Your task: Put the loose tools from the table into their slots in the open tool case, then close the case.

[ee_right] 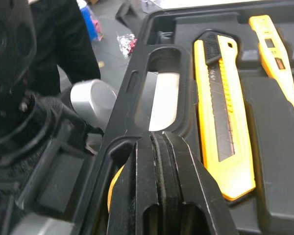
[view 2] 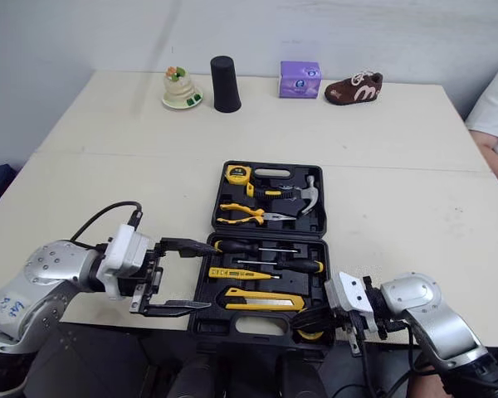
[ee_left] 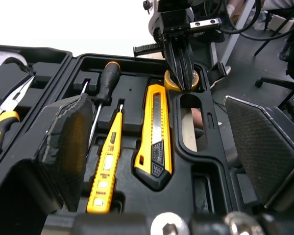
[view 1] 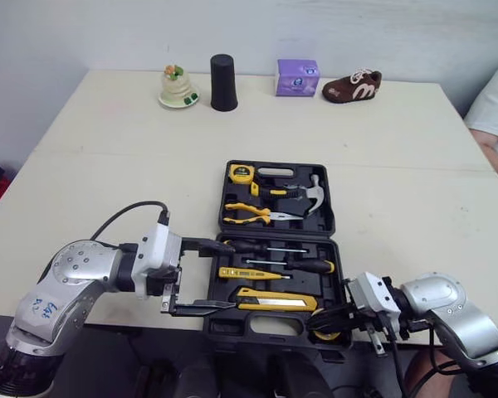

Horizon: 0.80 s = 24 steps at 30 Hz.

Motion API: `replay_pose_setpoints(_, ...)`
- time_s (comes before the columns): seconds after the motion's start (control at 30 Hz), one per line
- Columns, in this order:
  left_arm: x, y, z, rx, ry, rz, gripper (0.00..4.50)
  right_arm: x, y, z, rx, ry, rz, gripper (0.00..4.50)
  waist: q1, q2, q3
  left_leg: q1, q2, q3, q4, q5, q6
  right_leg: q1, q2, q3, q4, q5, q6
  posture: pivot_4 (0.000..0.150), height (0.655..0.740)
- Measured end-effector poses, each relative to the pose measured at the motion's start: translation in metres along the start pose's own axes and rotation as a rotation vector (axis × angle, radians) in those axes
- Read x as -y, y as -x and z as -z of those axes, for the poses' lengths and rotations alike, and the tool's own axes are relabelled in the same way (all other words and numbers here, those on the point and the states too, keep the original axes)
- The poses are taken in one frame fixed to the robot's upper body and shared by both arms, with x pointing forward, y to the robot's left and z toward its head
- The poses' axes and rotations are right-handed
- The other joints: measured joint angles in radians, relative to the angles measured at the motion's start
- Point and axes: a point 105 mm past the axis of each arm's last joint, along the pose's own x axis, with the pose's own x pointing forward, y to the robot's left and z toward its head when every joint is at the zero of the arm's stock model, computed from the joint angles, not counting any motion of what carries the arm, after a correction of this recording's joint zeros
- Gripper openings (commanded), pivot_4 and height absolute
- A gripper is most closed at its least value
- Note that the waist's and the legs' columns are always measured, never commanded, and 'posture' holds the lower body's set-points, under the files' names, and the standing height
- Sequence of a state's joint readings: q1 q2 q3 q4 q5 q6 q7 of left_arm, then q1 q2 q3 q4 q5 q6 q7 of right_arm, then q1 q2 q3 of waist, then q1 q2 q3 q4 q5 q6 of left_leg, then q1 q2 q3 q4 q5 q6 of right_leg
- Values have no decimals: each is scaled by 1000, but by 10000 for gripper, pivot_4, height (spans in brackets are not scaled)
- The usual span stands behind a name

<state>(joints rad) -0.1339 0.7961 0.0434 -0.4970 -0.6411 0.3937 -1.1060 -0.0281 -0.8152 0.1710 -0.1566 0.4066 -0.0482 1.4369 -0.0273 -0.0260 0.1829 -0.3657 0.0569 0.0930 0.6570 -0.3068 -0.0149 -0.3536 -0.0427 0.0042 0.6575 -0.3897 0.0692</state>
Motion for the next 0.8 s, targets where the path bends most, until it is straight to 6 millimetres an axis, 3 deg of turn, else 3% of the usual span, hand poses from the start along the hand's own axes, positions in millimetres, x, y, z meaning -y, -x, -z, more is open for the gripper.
replay_pose_setpoints(0.27, 0, 4, 2, -11, 8, -18, 45000, -2, 8, 15, 8, 91, 10, 468, 0, -10, -6, 30, 0, 0, -11, -9, 5, 36, -2, -2, -21, 1, 0, 1500, 7341)
replay_pose_setpoints(0.47, -9, 4, -2, 14, -1, -75, 45000, 5, 5, 9, 50, -81, 35, 468, -1, -12, -8, 26, 0, -1, -11, -9, 5, 32, -4, -3, -21, 1, -2, 1500, 7341)
replay_pose_setpoints(0.57, -20, 8, -1, 30, 17, -149, 45000, 4, 8, -1, 53, -169, 54, 468, -1, -2, -1, 21, 0, -1, -11, -9, 5, 26, -4, -4, -19, 1, -2, 1500, 7341)
replay_pose_setpoints(0.63, -32, 15, 5, 13, 48, -223, 45000, 9, 18, -19, 58, -169, 107, 468, 0, 6, 0, 10, 0, -1, -9, -7, 4, 12, -4, -4, -13, 1, -1, 1500, 7341)
replay_pose_setpoints(0.73, -55, 26, 21, -75, 65, -350, 36778, 26, 39, -40, 52, -145, 232, 0, 1, 5, 1, 6, 0, -2, -9, -5, 2, 8, -2, -4, -12, 1, -1, 1500, 7341)
replay_pose_setpoints(0.8, -64, 31, 32, -133, 76, -403, 27669, 38, 51, -47, 51, -142, 318, 0, -1, 5, 1, 6, 0, -1, -9, -5, 3, 7, -2, -3, -12, 1, -1, 1500, 7341)
